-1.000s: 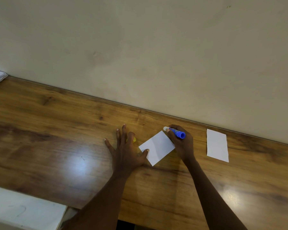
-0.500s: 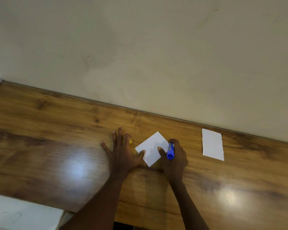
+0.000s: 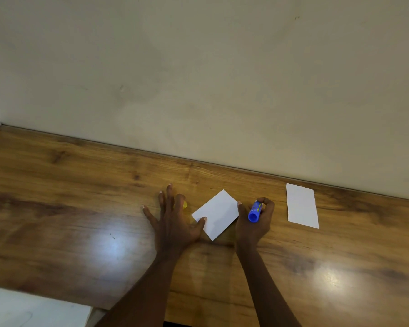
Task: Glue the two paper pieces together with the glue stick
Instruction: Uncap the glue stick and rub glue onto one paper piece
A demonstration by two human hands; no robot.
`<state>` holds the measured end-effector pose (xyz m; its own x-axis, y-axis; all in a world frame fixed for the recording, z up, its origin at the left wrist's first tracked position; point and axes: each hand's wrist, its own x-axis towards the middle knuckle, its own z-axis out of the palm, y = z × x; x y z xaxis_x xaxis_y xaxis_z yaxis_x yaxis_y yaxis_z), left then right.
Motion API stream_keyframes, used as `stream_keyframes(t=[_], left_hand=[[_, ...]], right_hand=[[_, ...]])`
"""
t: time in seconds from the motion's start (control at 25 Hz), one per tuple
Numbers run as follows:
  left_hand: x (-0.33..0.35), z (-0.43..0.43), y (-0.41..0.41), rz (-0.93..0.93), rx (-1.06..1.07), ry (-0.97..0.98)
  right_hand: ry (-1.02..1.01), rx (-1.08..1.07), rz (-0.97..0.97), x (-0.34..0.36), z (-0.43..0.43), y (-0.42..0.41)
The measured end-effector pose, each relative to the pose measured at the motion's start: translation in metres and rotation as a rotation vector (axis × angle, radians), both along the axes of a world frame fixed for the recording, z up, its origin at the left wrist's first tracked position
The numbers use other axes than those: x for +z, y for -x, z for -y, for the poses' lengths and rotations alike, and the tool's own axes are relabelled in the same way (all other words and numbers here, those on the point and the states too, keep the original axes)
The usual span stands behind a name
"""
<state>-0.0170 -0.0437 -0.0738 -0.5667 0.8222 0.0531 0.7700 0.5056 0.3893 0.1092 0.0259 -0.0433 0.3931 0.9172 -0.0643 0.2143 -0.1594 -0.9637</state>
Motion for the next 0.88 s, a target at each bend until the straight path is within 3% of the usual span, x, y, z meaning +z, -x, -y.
stream_keyframes(t=[0.24,0.72,0.88], left_hand=[[0.002,0.000,0.000,0.025,-0.009,-0.004],[0.007,0.004,-0.001,0.073,0.007,-0.082],[0.009,0.005,-0.001,0.081,0.012,-0.096]], right_hand=[[-0.077,0.093,0.071,-0.004,-0.006,-0.008],[-0.181,0.188,0.024,0.002,-0.009,-0.020],[-0.219,0.343,0.085,0.008,-0.023,-0.024]])
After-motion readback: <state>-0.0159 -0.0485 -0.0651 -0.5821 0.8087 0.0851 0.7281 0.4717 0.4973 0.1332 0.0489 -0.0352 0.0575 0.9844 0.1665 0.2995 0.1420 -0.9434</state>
